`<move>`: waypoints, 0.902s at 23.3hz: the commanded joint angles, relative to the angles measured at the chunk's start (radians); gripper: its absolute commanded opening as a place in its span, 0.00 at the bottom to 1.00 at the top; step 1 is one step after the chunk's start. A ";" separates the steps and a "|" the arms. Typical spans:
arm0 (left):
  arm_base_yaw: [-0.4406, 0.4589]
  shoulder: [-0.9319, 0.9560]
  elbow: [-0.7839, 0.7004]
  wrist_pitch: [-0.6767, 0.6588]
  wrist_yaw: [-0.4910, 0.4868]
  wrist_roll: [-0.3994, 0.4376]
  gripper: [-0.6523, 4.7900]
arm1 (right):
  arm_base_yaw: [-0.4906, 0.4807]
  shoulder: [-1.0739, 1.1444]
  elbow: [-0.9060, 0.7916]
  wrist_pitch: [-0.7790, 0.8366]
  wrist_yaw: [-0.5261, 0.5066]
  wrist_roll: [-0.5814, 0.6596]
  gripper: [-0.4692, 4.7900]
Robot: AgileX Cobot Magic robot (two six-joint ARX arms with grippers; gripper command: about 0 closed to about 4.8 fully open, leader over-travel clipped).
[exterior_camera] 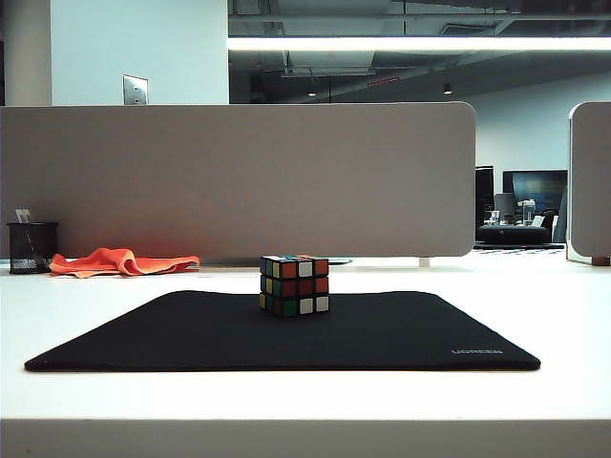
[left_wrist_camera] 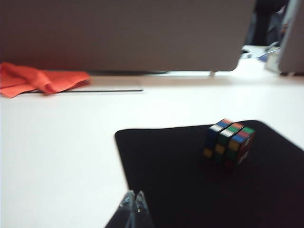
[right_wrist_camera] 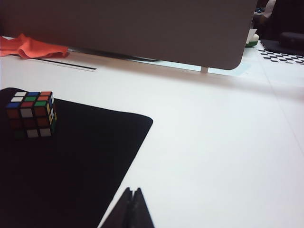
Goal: Pick up the cube on the right side of the mouse pad, then place it in the center of the mouse pad.
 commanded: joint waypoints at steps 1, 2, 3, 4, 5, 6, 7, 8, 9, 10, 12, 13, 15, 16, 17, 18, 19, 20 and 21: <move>0.002 -0.074 0.006 -0.104 -0.022 0.042 0.11 | 0.000 -0.002 0.003 0.034 0.001 -0.003 0.09; 0.003 -0.077 0.008 -0.115 -0.015 0.042 0.11 | 0.000 -0.002 0.003 0.039 0.002 -0.003 0.09; 0.002 -0.076 0.006 -0.120 -0.011 0.042 0.11 | 0.000 -0.003 0.003 0.043 0.001 -0.003 0.09; 0.002 -0.076 0.006 -0.120 -0.011 0.042 0.11 | 0.000 -0.003 0.003 0.048 0.001 -0.003 0.09; 0.002 -0.076 0.006 -0.120 -0.008 0.042 0.11 | 0.002 0.000 0.003 0.048 0.002 -0.003 0.09; 0.002 -0.076 0.006 -0.121 -0.010 0.042 0.11 | 0.001 -0.002 0.003 0.043 0.001 -0.002 0.09; 0.002 -0.076 0.006 -0.121 -0.011 0.042 0.11 | 0.000 -0.003 0.003 0.041 0.001 -0.002 0.09; 0.002 -0.076 0.006 -0.121 -0.011 0.042 0.11 | 0.000 -0.003 0.003 0.039 0.001 -0.002 0.09; 0.002 -0.076 0.006 -0.122 -0.011 0.042 0.11 | 0.000 -0.003 0.003 0.039 0.001 -0.002 0.09; 0.002 -0.076 0.006 -0.125 -0.010 0.042 0.11 | 0.000 -0.003 0.003 0.040 0.001 -0.003 0.09; 0.002 -0.076 0.005 -0.130 -0.010 0.042 0.11 | 0.000 -0.003 0.003 0.040 0.001 -0.002 0.09; 0.002 -0.076 0.006 -0.129 -0.010 0.042 0.11 | 0.000 -0.003 0.003 0.040 0.001 -0.002 0.09; 0.002 -0.076 0.006 -0.130 -0.010 0.042 0.11 | 0.000 -0.003 0.003 0.040 0.001 -0.002 0.09; 0.002 -0.076 0.006 -0.129 -0.010 0.042 0.11 | 0.000 -0.003 0.003 0.040 0.001 -0.002 0.09; 0.002 -0.076 0.006 -0.129 -0.010 0.042 0.11 | 0.000 -0.003 0.003 0.040 0.001 -0.002 0.09; 0.002 -0.076 0.006 -0.129 -0.010 0.042 0.11 | 0.000 -0.003 0.003 0.040 0.001 -0.002 0.09; 0.002 -0.076 0.006 -0.129 -0.010 0.042 0.11 | 0.000 -0.003 0.003 0.040 0.001 -0.002 0.09; 0.002 -0.076 0.006 -0.129 -0.010 0.042 0.11 | 0.000 -0.003 0.003 0.040 0.001 -0.002 0.09; 0.002 -0.076 0.006 -0.129 -0.010 0.042 0.11 | 0.000 -0.003 0.003 0.040 0.001 -0.002 0.09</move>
